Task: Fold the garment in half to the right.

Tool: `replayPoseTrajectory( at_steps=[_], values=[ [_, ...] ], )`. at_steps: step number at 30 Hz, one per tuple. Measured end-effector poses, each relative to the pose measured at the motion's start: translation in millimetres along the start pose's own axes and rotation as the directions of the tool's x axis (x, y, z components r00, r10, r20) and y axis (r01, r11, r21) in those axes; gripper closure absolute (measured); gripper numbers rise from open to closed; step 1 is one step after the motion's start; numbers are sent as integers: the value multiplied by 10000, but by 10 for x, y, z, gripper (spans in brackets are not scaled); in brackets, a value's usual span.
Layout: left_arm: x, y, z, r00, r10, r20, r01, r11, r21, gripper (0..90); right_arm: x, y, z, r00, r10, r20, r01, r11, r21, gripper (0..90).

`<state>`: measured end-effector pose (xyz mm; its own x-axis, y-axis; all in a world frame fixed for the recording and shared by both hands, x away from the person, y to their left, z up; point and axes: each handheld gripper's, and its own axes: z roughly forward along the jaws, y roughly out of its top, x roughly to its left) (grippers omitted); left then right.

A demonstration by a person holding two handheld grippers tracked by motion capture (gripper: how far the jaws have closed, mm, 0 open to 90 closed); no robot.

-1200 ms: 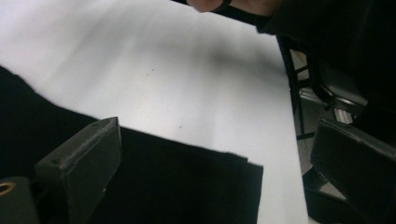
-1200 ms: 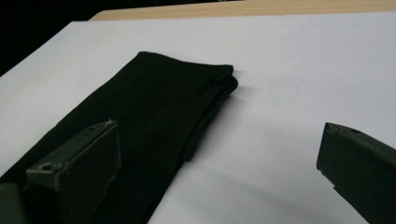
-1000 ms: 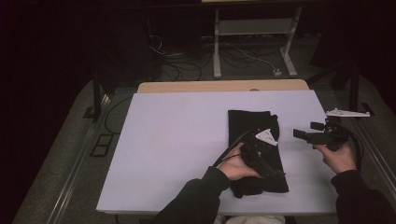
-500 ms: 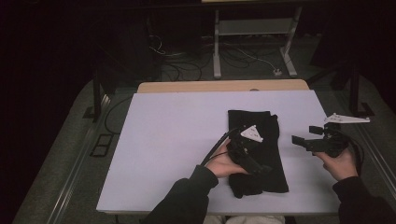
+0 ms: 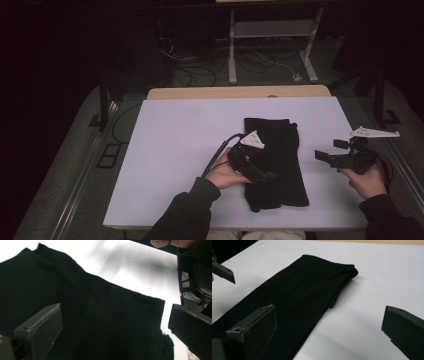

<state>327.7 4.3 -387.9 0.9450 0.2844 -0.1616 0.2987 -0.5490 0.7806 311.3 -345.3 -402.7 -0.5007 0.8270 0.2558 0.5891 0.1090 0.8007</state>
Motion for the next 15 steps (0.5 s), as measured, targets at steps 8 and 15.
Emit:
replayPoseTrajectory(
  at_steps=[8,15],
  values=[
    [85,-111,-186,9990,-244,-384,240,9997,-109,0,16,-44,-53,10000,37,-76,-37,10000,-1,0],
    [153,-217,-341,9960,-513,-725,502,9986,-170,0,36,-92,-92,9999,-3,-115,3,10000,47,0]
  ],
)
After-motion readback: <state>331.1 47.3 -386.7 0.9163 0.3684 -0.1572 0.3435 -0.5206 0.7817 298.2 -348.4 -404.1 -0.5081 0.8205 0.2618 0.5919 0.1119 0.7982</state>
